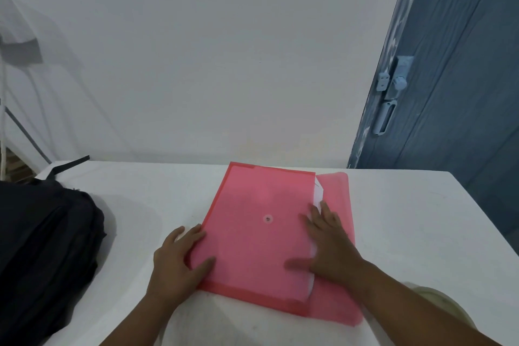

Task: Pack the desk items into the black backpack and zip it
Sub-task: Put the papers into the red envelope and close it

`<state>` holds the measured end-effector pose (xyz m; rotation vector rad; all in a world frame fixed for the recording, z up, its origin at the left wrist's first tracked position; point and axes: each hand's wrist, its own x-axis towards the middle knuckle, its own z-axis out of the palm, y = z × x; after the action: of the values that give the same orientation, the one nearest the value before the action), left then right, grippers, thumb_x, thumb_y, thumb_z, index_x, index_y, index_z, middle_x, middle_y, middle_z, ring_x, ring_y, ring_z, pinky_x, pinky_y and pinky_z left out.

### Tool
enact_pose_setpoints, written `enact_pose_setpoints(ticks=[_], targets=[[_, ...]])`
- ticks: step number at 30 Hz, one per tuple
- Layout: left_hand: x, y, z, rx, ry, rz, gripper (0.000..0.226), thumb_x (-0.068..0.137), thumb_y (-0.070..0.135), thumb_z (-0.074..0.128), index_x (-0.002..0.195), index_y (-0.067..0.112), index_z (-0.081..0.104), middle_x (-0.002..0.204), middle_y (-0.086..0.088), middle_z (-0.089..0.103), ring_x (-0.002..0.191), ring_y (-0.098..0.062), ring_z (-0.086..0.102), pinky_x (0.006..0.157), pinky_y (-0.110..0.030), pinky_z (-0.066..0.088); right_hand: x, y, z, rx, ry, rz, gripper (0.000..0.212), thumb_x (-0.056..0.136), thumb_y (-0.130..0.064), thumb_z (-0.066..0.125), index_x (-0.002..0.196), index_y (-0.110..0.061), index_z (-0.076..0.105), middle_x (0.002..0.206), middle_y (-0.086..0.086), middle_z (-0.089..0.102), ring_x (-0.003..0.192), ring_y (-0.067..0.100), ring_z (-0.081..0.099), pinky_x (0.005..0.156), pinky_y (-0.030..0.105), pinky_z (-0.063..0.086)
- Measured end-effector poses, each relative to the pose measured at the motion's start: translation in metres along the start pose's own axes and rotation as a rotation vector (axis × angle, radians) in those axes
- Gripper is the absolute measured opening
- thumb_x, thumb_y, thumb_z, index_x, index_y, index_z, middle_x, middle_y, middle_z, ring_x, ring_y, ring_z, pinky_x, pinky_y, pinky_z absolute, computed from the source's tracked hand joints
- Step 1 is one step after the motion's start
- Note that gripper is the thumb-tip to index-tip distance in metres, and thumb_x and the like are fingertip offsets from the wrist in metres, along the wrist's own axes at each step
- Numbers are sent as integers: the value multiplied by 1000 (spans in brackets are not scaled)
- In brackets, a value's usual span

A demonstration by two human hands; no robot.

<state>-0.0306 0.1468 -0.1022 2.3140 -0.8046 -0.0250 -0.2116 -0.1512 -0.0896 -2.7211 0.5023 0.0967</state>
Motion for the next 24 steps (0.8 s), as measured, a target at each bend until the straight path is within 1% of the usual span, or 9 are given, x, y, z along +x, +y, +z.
enact_pose_setpoints(ticks=[3,6,8,11,13,16,18,21,24], targets=[[0,-2,0,-28,8,-16,75,65,67,60,130,31,65,140,22,53,142,-15,37,116,-51,32,0,-4,1,81,26,16,141,56,-100,44,160,-17,0,161,-8,-17,147,15,-28,121,37,-15],[0,-4,1,-61,18,-26,71,67,66,59,129,31,67,139,22,55,142,-14,37,116,-48,34,0,-2,-1,117,16,20,139,55,-101,35,160,-15,4,165,-4,-9,145,13,-26,120,35,-14],[0,-3,0,-79,28,-24,70,67,64,58,128,31,68,138,22,56,142,-15,38,115,-45,35,1,-1,0,0,-36,-31,133,57,-101,30,160,-22,0,164,-2,-17,144,17,-32,119,39,-19],[-1,-3,0,-86,24,-27,69,67,63,58,128,31,68,137,23,55,142,-14,37,116,-46,34,1,1,4,-94,-64,-69,119,66,-98,39,158,-37,-7,159,-5,-28,144,21,-37,119,43,-23],[-1,-2,-1,-89,17,-28,69,67,63,58,128,32,67,137,24,54,142,-13,36,116,-44,33,1,2,6,-8,-13,-86,115,66,-97,42,158,-40,3,162,-6,-21,148,19,-31,119,39,-22],[-2,0,-1,-107,20,-30,69,66,63,58,127,32,68,136,23,55,143,-12,36,112,-34,33,0,5,8,198,91,-60,124,56,-100,38,157,-30,23,164,-10,2,152,13,-13,118,30,-16],[-3,0,-2,-114,20,-28,70,65,63,58,127,31,68,137,22,55,142,-12,36,109,-31,33,-1,4,6,195,88,-28,124,56,-99,36,156,-28,27,162,-12,2,150,10,-13,118,28,-14],[-4,0,-3,-108,15,-25,70,65,63,59,126,30,69,137,22,54,142,-12,36,111,-35,34,-3,0,5,2,16,-27,111,65,-96,20,158,-36,10,161,-7,-14,146,11,-25,120,34,-17],[-3,0,-4,-104,14,-37,70,64,63,60,125,31,70,137,23,55,141,-12,37,113,-37,33,-4,-3,4,-29,9,-27,108,68,-95,14,158,-37,3,164,-2,-14,146,13,-27,120,35,-18]])
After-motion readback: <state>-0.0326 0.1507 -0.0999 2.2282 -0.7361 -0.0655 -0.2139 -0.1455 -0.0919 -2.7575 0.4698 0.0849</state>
